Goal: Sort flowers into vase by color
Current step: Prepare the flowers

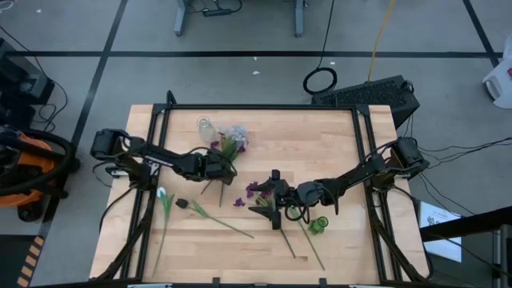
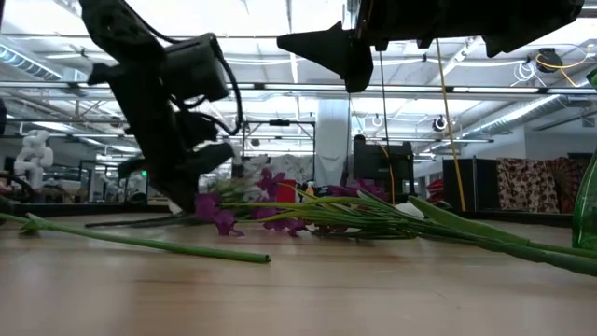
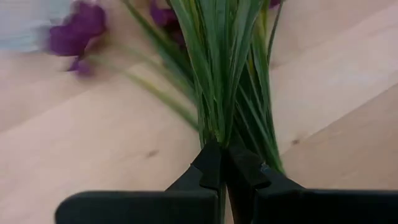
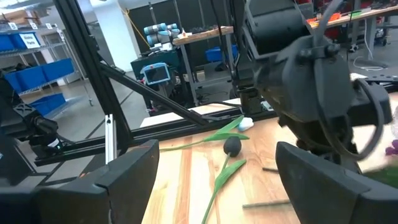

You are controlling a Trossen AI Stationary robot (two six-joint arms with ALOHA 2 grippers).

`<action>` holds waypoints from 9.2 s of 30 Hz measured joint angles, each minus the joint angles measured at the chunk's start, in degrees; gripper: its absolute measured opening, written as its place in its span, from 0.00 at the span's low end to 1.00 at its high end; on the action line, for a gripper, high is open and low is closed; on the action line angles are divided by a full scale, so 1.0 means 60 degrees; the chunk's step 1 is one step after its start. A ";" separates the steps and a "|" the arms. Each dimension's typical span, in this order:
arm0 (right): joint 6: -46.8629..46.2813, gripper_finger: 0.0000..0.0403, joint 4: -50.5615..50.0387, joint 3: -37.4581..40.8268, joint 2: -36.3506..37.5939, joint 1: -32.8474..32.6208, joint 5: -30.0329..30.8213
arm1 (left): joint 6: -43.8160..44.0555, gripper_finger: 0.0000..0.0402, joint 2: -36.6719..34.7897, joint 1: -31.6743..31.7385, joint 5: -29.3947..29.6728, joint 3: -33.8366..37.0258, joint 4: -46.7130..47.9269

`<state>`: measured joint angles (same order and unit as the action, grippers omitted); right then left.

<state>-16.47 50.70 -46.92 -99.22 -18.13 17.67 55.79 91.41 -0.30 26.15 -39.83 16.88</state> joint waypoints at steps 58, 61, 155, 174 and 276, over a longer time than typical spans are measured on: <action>0.0102 0.78 -0.0975 0.0004 0.0663 -0.0134 0.0004 | 0.1151 0.22 -0.0006 -0.0204 0.2056 -0.0011 0.0259; -0.0123 0.78 -0.1998 0.0000 0.1138 -0.0181 0.0004 | 0.1146 0.30 -0.0047 -0.0222 0.1825 -0.0011 0.0269; 0.0715 0.78 -0.6068 -0.1619 0.0750 -0.1899 0.0504 | -0.6586 0.01 -0.0253 -0.4983 -0.2349 -0.4248 0.4110; 0.0561 0.59 -1.1175 -0.6156 -0.2412 -0.1418 0.2068 | -0.7886 0.01 -0.0253 -0.4261 -0.2317 -0.4422 0.4015; -0.9632 0.00 -1.3588 0.4380 0.7388 -0.2266 0.3297 | -0.7276 0.63 0.2253 -0.4648 0.0553 -0.4415 -0.0845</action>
<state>-74.26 -30.83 -20.64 -54.89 -31.73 37.45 12.13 104.92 -28.18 29.47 -66.32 11.81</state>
